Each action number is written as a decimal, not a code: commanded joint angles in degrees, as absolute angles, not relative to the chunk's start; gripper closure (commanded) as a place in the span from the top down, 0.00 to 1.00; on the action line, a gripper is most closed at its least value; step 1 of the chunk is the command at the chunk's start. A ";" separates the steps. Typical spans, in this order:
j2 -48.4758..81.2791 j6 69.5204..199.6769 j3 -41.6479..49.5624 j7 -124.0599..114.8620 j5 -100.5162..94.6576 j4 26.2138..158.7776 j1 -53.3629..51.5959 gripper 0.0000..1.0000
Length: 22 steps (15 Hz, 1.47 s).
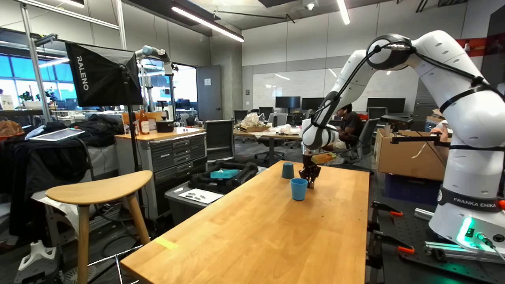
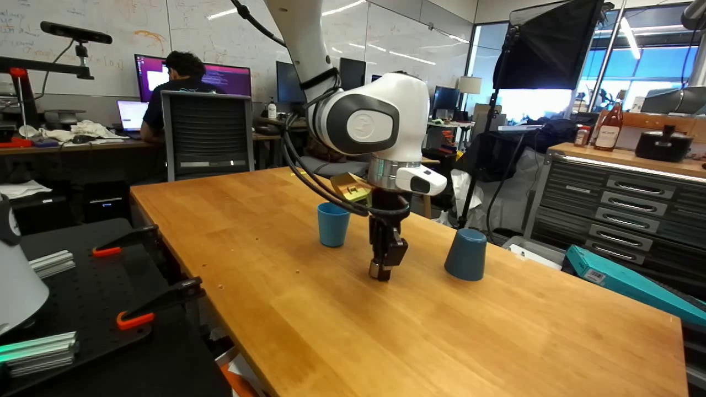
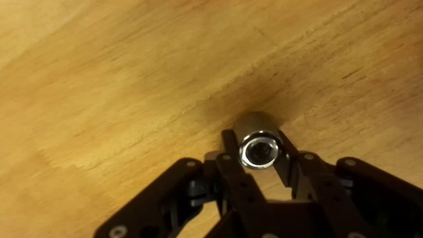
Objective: Pick the object and put it in the blue cup
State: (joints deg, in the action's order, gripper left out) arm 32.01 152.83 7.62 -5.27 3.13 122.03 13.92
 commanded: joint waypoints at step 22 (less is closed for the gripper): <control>13.76 146.81 -1.48 12.48 20.41 131.44 10.17 0.09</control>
State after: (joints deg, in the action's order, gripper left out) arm 12.67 147.67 -1.94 11.92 19.41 132.78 11.12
